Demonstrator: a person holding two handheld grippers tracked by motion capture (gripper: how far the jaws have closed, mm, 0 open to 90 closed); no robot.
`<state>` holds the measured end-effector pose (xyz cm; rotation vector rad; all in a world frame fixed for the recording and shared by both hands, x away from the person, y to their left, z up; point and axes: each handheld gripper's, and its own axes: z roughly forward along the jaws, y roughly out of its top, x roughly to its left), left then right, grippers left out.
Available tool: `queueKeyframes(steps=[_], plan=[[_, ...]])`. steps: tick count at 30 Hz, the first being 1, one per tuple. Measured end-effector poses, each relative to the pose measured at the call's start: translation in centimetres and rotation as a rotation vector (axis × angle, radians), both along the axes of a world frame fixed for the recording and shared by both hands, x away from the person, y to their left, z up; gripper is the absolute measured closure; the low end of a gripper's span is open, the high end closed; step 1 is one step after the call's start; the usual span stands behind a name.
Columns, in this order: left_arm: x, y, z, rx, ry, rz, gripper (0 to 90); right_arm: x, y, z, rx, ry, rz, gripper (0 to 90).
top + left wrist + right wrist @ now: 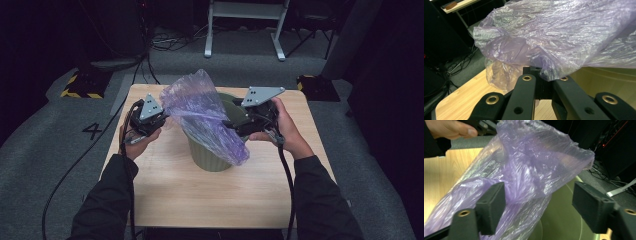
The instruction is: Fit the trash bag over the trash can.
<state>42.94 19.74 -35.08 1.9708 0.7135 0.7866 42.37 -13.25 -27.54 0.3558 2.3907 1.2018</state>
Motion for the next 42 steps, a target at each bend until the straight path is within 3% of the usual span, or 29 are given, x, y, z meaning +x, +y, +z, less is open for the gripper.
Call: queueKeyframes(steps=[3,6,8,11,13,16,19,23,29,33,35,42], plan=[[0.1,0.1,0.0,0.006,0.001,0.015,89.8,-0.3,-0.2,0.2,0.023,0.015,-0.001,22.0],[0.2,0.2,-0.1,0.006,0.008,0.025,89.8,-1.1,-0.2,0.6,0.053,0.045,0.054,21.5],[0.4,0.1,-0.2,0.006,0.015,0.035,89.8,-2.2,-0.1,0.7,0.051,0.065,0.105,22.3],[0.4,0.1,-0.1,0.02,0.014,0.042,89.8,-3.8,0.4,0.4,0.002,0.078,0.165,24.8],[0.4,0.1,0.0,0.005,0.016,0.048,89.8,-4.4,0.8,-0.1,-0.048,0.078,0.177,32.1],[0.4,0.2,0.0,-0.008,0.016,0.046,89.8,-4.5,1.1,-0.7,-0.111,0.067,0.194,59.5],[0.4,0.3,0.1,-0.012,0.015,0.041,89.8,-4.3,0.9,-0.9,-0.116,0.063,0.203,76.1],[0.3,0.3,0.3,-0.02,0.008,0.035,89.8,-3.4,0.6,-1.4,-0.128,0.064,0.177,89.5],[0.2,0.2,0.6,-0.036,-0.008,0.03,89.8,-1.0,-0.1,-1.7,-0.111,0.046,0.06,90.0],[-0.1,0.2,0.8,-0.046,-0.023,0.033,89.8,0.9,0.1,-1.9,-0.129,0.022,-0.023,90.0],[-0.2,0.3,0.9,-0.04,-0.029,0.038,89.8,1.7,0.2,-2.2,-0.125,0.036,-0.044,90.0],[-0.8,0.8,1.2,-0.057,-0.056,0.05,89.7,3.2,1.3,-3.3,-0.165,0.028,-0.125,72.9]])
